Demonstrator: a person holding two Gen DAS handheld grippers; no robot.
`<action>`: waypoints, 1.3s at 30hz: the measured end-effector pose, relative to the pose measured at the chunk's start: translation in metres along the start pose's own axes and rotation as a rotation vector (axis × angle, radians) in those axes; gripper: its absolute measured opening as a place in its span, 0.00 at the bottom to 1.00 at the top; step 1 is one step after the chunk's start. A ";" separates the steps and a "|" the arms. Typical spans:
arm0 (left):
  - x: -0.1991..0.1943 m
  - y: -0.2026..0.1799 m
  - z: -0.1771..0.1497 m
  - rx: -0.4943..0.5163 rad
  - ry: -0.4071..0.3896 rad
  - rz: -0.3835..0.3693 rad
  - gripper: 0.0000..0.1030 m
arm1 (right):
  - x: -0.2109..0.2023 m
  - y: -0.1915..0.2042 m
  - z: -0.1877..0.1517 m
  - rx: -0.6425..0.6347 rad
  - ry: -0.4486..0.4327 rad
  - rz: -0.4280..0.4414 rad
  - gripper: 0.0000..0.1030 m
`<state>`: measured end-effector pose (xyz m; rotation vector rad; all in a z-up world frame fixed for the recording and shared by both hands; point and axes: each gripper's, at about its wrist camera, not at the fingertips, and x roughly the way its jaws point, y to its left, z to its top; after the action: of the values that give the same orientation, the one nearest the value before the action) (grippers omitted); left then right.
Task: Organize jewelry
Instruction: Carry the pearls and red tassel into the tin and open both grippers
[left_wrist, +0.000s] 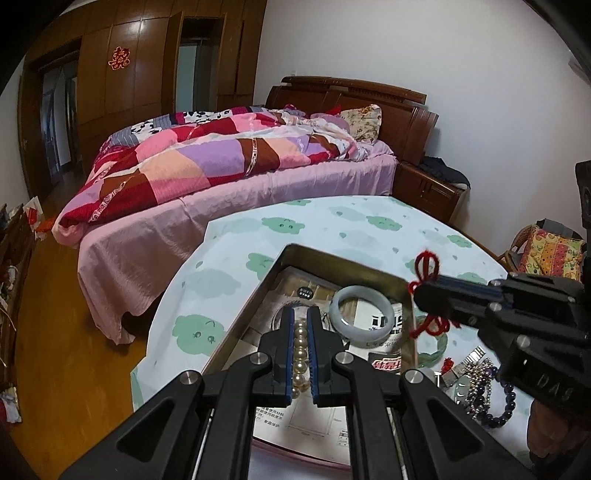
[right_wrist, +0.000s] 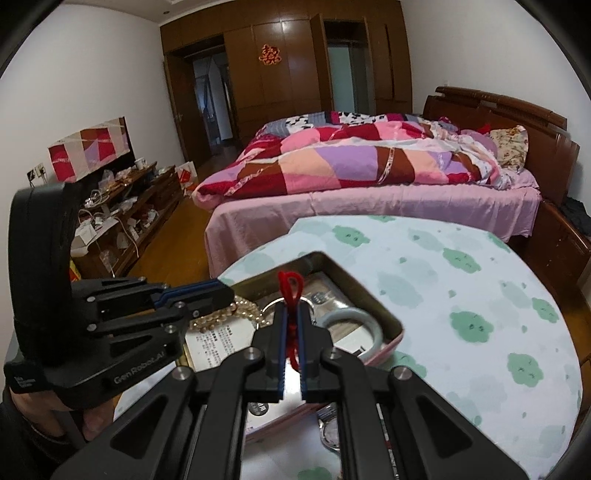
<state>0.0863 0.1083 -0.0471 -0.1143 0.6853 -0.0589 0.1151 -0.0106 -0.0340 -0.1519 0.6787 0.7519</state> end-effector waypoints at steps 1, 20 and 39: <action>0.002 0.001 -0.001 -0.002 0.004 0.001 0.05 | 0.002 0.001 -0.001 0.000 0.006 0.002 0.07; 0.024 0.000 -0.013 0.003 0.054 0.007 0.06 | 0.033 -0.003 -0.029 0.020 0.123 -0.004 0.12; 0.006 0.000 -0.008 -0.058 -0.026 0.040 0.75 | -0.014 -0.044 -0.063 0.068 0.087 -0.146 0.61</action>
<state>0.0858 0.1072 -0.0575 -0.1565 0.6630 0.0005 0.1052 -0.0735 -0.0794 -0.1709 0.7671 0.5839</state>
